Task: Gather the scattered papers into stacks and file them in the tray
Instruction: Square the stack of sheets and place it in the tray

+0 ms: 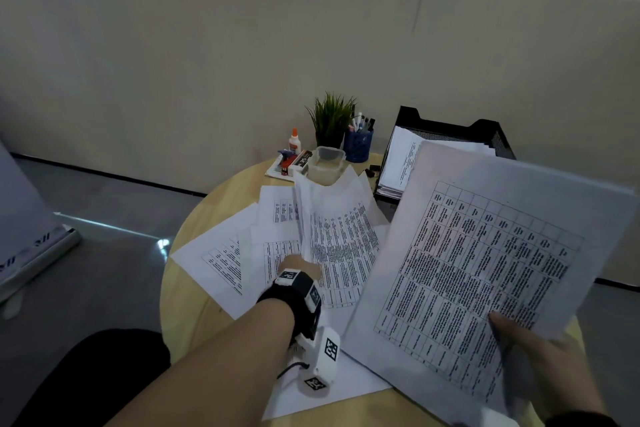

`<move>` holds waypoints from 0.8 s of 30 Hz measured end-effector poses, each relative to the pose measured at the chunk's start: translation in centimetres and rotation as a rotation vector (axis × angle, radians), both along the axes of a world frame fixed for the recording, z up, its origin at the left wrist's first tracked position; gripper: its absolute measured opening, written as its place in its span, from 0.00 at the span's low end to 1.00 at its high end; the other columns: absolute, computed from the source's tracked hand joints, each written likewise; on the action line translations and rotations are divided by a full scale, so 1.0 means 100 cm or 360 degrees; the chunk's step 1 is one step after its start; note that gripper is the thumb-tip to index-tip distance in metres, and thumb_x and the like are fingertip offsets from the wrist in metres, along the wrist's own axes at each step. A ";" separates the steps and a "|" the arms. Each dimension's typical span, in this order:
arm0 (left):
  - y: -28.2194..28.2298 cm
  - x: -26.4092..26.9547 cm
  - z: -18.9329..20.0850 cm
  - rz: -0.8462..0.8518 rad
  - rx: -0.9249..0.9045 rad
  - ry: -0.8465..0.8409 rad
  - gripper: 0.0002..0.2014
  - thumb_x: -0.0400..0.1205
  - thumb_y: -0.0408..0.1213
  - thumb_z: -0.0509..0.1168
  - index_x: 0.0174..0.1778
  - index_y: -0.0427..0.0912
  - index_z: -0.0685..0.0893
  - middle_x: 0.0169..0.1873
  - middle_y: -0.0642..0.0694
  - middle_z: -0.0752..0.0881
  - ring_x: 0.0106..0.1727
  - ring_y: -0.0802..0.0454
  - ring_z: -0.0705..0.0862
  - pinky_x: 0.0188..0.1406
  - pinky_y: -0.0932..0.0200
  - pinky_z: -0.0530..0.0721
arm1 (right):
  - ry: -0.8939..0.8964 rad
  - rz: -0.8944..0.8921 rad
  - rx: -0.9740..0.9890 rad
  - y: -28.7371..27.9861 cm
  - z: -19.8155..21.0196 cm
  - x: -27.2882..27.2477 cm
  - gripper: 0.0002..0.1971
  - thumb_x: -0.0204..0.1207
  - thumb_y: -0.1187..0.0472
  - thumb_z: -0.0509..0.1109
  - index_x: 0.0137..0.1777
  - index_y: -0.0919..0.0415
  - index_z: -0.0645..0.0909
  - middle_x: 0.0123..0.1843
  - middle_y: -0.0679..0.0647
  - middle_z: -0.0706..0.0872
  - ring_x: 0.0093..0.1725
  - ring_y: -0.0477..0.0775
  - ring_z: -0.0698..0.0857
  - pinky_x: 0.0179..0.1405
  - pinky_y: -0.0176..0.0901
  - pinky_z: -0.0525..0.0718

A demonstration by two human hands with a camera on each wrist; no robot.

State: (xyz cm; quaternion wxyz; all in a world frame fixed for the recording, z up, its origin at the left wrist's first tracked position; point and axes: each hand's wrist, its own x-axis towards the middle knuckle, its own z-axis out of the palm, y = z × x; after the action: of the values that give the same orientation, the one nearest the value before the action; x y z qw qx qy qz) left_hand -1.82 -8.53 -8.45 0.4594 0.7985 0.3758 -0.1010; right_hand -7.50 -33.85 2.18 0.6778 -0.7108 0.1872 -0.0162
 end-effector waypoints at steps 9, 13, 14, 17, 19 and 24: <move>0.023 -0.070 -0.008 -0.0052 0.0106 0.0063 0.31 0.72 0.41 0.75 0.67 0.27 0.75 0.60 0.36 0.81 0.59 0.41 0.81 0.57 0.57 0.81 | -0.0106 0.0104 0.0196 -0.067 -0.064 0.011 0.09 0.69 0.71 0.75 0.47 0.60 0.83 0.43 0.52 0.91 0.49 0.58 0.86 0.46 0.44 0.89; 0.029 -0.091 -0.020 -0.0140 0.0294 0.0206 0.33 0.70 0.45 0.76 0.66 0.31 0.75 0.63 0.38 0.80 0.62 0.41 0.80 0.60 0.53 0.82 | -0.0117 0.0144 0.0172 -0.064 -0.064 0.004 0.10 0.70 0.72 0.74 0.47 0.59 0.82 0.46 0.48 0.86 0.48 0.53 0.84 0.62 0.54 0.77; 0.030 -0.092 -0.021 -0.0136 0.0418 0.0234 0.36 0.69 0.49 0.76 0.67 0.33 0.72 0.65 0.38 0.78 0.64 0.41 0.78 0.62 0.52 0.81 | -0.0105 0.0141 0.0140 -0.063 -0.062 0.002 0.10 0.70 0.71 0.75 0.45 0.57 0.82 0.46 0.47 0.85 0.49 0.55 0.84 0.62 0.54 0.76; 0.034 -0.085 -0.020 0.0006 0.0605 0.0252 0.53 0.65 0.59 0.75 0.77 0.35 0.58 0.72 0.36 0.67 0.74 0.38 0.67 0.71 0.47 0.71 | -0.0096 0.0146 0.0085 -0.059 -0.060 -0.004 0.10 0.68 0.68 0.77 0.48 0.62 0.83 0.46 0.48 0.86 0.49 0.57 0.83 0.63 0.55 0.77; 0.035 -0.075 -0.019 0.0111 0.0604 0.0272 0.54 0.65 0.57 0.76 0.78 0.33 0.55 0.73 0.35 0.65 0.74 0.38 0.67 0.72 0.46 0.71 | -0.0046 0.0187 0.0063 -0.056 -0.058 -0.006 0.19 0.63 0.62 0.79 0.54 0.67 0.82 0.44 0.53 0.87 0.43 0.53 0.83 0.56 0.53 0.79; 0.029 -0.058 -0.012 0.0243 0.0389 0.0298 0.30 0.72 0.40 0.69 0.67 0.34 0.67 0.65 0.36 0.73 0.64 0.39 0.78 0.64 0.47 0.80 | -0.0040 0.0183 -0.0053 -0.046 -0.051 -0.014 0.39 0.37 0.37 0.86 0.42 0.66 0.82 0.41 0.54 0.88 0.43 0.58 0.84 0.51 0.47 0.78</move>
State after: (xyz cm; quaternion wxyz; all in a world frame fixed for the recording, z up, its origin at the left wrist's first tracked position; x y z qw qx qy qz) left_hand -7.60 -5.60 -9.60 0.3281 0.8047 0.4860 -0.0931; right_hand -8.88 -38.46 -2.87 0.6680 -0.7314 0.1371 0.0106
